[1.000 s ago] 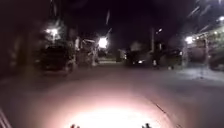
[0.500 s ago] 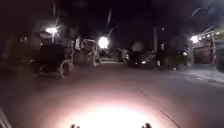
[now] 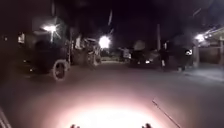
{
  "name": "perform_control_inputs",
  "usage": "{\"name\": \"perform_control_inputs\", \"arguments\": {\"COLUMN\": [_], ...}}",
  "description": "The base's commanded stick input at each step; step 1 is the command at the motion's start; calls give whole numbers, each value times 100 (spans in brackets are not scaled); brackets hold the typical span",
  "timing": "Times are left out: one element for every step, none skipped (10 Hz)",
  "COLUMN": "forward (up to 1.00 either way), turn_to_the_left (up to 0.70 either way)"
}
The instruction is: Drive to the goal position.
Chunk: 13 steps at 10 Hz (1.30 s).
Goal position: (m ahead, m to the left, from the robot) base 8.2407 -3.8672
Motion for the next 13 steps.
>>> {"name": "perform_control_inputs", "arguments": {"forward": [85,85,85,85,85,85,85,85,85,85,85,85,85], "turn_to_the_left": [0,0,0,0,0,-29,-18,0,0,0,0,0,0]}}
